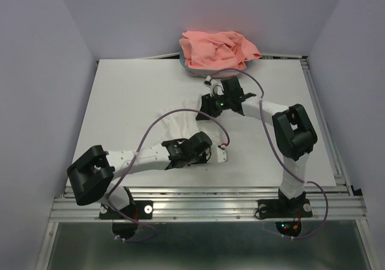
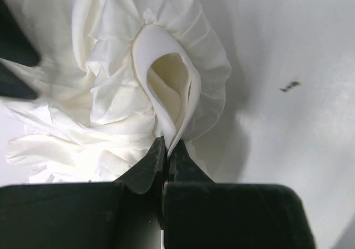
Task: Fold and stack the skirts
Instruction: Fold the skirt
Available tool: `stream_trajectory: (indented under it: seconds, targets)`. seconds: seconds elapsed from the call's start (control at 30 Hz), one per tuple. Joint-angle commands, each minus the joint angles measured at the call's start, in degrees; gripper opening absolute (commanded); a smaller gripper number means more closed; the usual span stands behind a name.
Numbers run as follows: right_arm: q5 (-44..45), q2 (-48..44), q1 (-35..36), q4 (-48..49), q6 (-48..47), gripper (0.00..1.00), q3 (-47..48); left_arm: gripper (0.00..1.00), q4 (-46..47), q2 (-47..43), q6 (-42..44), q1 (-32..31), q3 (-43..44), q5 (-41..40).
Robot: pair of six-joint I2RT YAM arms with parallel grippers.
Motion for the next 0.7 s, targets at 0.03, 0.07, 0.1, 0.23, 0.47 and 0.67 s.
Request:
stream_trajectory:
  seconds: [0.03,0.07,0.1,0.23,0.47,0.67]
  targets:
    - [4.03,-2.03,-0.46,-0.12,-1.63,0.61,14.16,0.0,-11.45,-6.48,-5.15,-2.36,3.54,11.45]
    - [4.38,0.5,-0.46,-1.0,-1.81,0.65,16.01,0.0,-12.86,-7.35,-5.85,-2.53,4.06,12.07]
    - [4.38,0.52,-0.46,-1.01,-1.81,0.67,17.86,0.0,-13.74,-7.8,-6.3,-2.53,4.07,12.68]
    - [2.72,9.91,-0.46,-4.43,-3.48,0.7,25.51,0.0,-17.61,-8.94,-7.18,-2.53,7.14,16.9]
    - [-5.02,17.13,-0.46,-9.79,-5.76,0.26,25.36,0.0,-26.56,-7.72,-8.23,-2.45,16.8,19.02]
    - [-8.79,14.68,1.73,-10.67,-6.12,0.05,17.44,0.0,-30.97,-5.09,-8.32,-2.18,25.33,18.23]
